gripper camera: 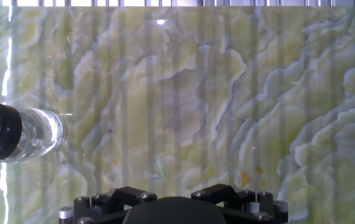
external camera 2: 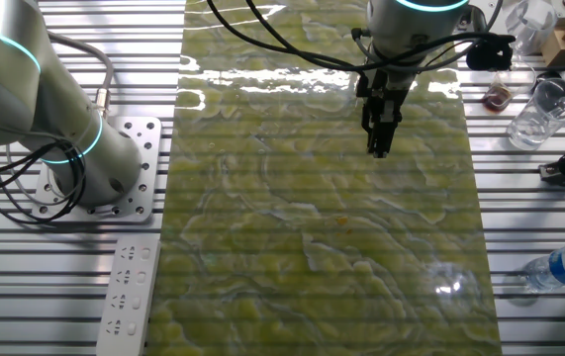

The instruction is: Screw the lid onto the jar

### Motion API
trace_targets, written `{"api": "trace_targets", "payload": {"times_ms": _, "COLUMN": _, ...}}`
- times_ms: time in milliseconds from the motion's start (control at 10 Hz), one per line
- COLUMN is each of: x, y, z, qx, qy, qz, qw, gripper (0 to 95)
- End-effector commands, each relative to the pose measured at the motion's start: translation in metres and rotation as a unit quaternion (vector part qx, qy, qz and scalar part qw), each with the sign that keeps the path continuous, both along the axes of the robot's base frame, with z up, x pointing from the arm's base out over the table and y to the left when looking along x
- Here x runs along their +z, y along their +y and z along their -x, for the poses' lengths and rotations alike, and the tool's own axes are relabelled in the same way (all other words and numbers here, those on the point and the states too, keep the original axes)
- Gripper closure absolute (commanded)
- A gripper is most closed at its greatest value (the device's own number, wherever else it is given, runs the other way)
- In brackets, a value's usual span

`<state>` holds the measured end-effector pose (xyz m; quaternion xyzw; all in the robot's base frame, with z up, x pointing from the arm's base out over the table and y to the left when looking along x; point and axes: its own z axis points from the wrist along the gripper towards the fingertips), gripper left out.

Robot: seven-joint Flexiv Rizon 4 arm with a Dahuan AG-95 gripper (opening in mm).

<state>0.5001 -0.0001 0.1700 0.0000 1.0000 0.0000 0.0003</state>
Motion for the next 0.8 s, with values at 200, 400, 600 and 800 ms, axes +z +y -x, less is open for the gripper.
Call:
{"api": "trace_targets", "payload": {"times_ms": 200, "x": 0.0000, "y": 0.0000, "z": 0.0001, "qx": 0.026, "qy": -0.047, "qz": -0.002, "qw": 0.9986, "gripper": 95.0}}
{"api": "trace_targets", "payload": {"times_ms": 400, "x": 0.0015, "y": 0.0001, "z": 0.0004, "qx": 0.038, "qy": -0.013, "qz": 0.002, "qw": 0.9992, "gripper": 95.0}}
{"api": "trace_targets", "payload": {"times_ms": 600, "x": 0.0039, "y": -0.0018, "z": 0.0014, "qx": 0.044, "qy": -0.003, "qz": 0.001, "qw": 0.9990, "gripper": 95.0}}
{"api": "trace_targets", "payload": {"times_ms": 800, "x": 0.0040, "y": -0.0017, "z": 0.0012, "qx": 0.042, "qy": -0.005, "qz": -0.001, "qw": 0.9991, "gripper": 95.0}}
